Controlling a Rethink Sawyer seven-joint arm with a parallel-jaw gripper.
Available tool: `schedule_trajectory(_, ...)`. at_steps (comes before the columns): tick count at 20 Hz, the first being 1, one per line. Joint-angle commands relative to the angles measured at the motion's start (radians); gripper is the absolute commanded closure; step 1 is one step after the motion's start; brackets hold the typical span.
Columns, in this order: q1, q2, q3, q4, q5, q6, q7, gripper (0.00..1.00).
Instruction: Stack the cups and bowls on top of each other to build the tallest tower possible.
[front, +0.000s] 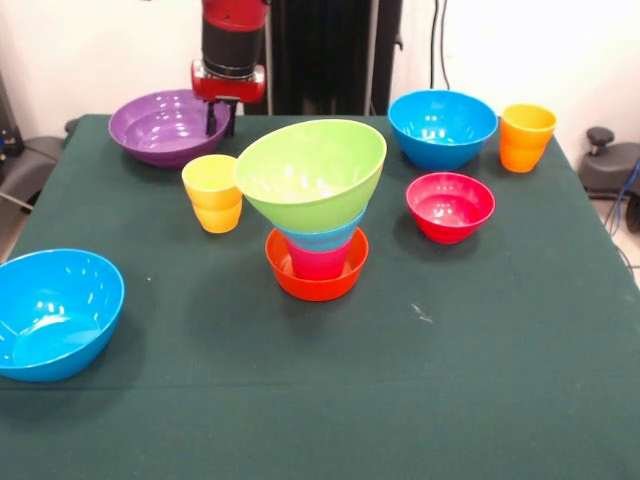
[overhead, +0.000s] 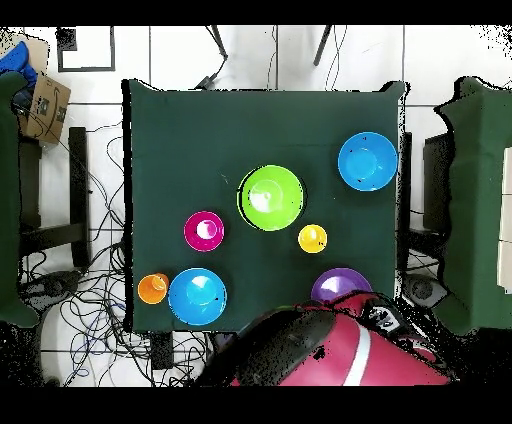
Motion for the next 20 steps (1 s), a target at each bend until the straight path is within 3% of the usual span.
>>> schedule_trajectory(1,-0.051,-0.007,0.183,-0.054,0.041,0.096,-0.05,1.0)
schedule_trajectory(11,-0.067,-0.058,0.215,-0.019,0.065,0.138,-0.044,1.0)
schedule_trajectory(20,-0.012,-0.183,0.228,0.022,0.178,0.238,-0.027,1.0)
